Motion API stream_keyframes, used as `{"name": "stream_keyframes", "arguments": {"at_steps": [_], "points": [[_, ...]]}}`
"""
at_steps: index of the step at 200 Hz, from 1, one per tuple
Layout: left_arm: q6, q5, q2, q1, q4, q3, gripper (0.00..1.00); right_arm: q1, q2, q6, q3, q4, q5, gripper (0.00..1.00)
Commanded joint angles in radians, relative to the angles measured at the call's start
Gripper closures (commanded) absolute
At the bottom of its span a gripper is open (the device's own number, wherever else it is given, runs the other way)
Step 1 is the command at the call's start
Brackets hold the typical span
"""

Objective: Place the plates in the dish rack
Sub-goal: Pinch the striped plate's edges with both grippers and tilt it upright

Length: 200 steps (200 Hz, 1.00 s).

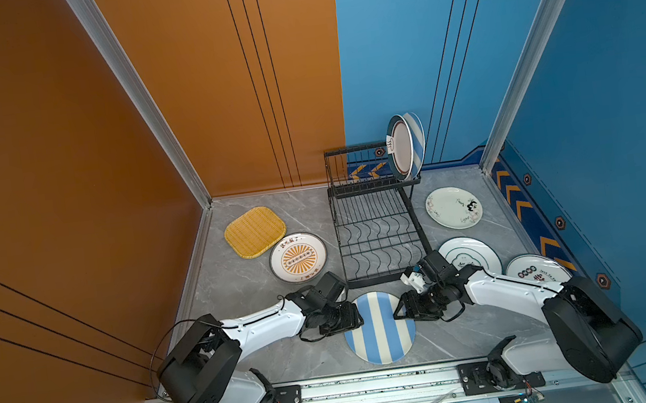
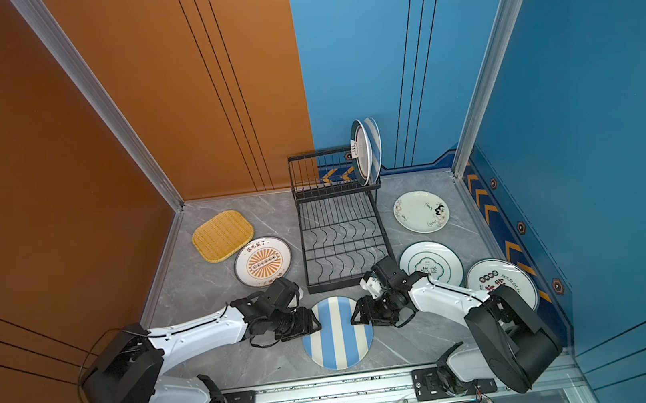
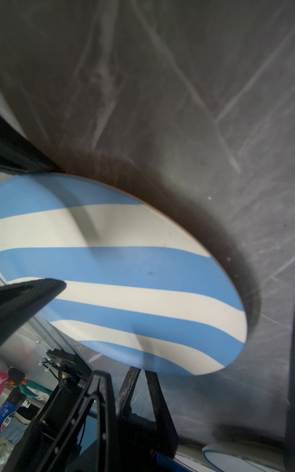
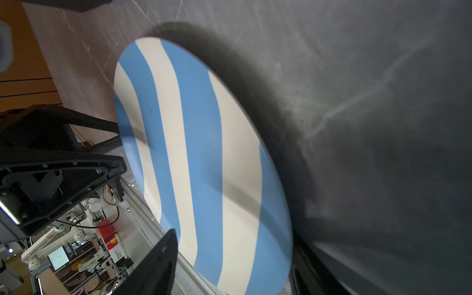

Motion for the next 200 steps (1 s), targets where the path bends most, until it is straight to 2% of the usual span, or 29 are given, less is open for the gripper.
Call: {"name": "stream_keyframes", "arguments": {"at_steps": [1, 60, 132, 200], "points": [[0.010, 0.026, 0.059, -0.017, -0.031, -0.027, 0.38, 0.051, 0.050, 0.012, -0.025, 0.091, -0.085, 0.34], [0.031, 0.057, 0.081, -0.017, -0.006, -0.029, 0.41, 0.035, 0.043, 0.004, -0.037, 0.111, -0.110, 0.37], [0.072, 0.137, 0.126, -0.005, 0.096, -0.043, 0.42, 0.021, 0.068, 0.063, -0.080, 0.248, -0.193, 0.39], [0.092, 0.163, 0.144, 0.001, 0.103, -0.032, 0.43, 0.019, 0.043, 0.057, -0.094, 0.237, -0.191, 0.42]]}}
